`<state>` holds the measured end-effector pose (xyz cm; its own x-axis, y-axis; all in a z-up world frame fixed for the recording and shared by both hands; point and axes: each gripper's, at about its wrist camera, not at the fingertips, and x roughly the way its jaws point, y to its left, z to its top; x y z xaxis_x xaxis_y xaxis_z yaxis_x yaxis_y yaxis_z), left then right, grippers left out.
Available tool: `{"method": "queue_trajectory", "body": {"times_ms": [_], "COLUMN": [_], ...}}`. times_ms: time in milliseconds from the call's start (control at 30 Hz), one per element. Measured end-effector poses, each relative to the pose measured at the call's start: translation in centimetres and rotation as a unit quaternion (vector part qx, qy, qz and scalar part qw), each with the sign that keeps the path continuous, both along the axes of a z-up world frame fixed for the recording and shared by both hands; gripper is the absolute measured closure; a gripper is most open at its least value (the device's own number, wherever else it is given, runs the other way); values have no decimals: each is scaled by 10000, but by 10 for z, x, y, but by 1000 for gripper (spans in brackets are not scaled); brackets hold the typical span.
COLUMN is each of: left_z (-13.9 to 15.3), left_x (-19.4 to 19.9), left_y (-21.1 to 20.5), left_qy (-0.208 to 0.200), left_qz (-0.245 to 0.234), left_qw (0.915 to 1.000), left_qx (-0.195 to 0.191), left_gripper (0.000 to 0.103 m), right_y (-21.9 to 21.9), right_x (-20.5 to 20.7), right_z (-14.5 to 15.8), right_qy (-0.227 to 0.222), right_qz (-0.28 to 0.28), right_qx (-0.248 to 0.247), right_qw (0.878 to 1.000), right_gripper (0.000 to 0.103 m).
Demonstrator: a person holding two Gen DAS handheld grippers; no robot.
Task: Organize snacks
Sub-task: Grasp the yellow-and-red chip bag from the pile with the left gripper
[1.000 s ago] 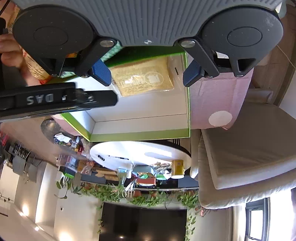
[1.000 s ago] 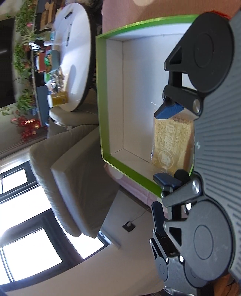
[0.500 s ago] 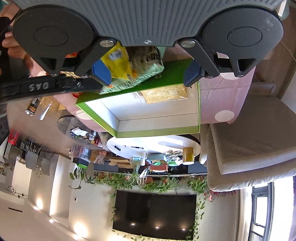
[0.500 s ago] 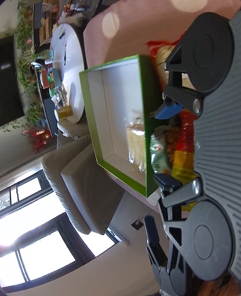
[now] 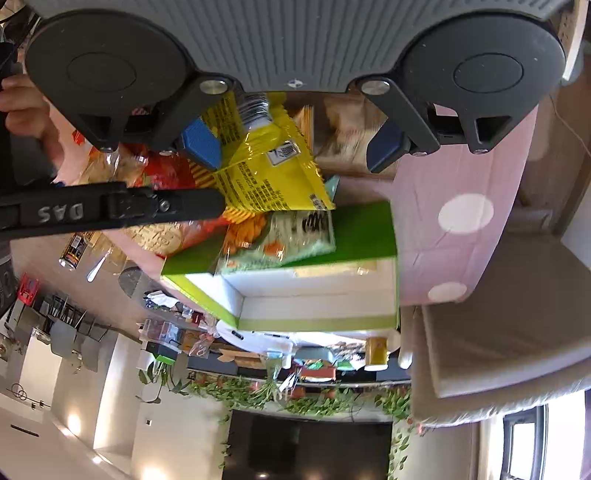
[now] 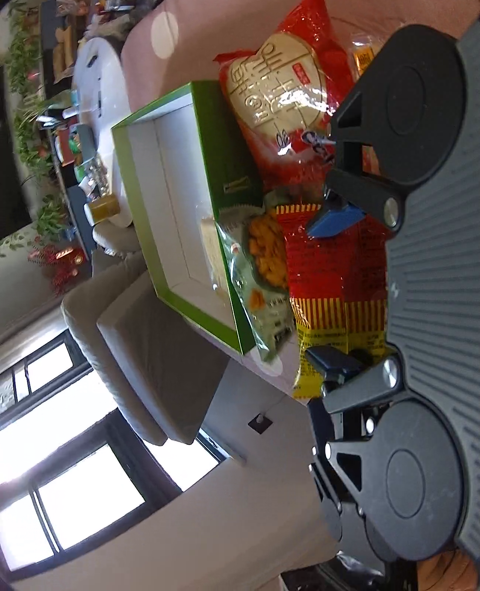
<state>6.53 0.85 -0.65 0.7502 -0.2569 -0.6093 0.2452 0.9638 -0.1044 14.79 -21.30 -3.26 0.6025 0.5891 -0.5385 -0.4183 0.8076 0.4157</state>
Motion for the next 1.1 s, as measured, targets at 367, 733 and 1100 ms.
{"method": "queue_trajectory", "body": {"times_ms": [367, 733, 1100], "left_z": [-15, -29, -38], "left_x": [-6, 1, 5], "left_y": [12, 5, -3], "left_qy": [140, 332, 396], "left_qz": [145, -99, -257], "left_qw": [9998, 9993, 9987], "left_qx": [3, -128, -179], "left_gripper": [18, 18, 15], "right_y": [3, 4, 16], "right_x": [-32, -27, -24], "right_z": [6, -11, -17], "right_qy": [-359, -313, -400], "right_qz": [149, -44, 142], "right_qx": [-165, -371, -689], "right_qw": [9991, 9988, 9967], "right_gripper": [17, 17, 17]}}
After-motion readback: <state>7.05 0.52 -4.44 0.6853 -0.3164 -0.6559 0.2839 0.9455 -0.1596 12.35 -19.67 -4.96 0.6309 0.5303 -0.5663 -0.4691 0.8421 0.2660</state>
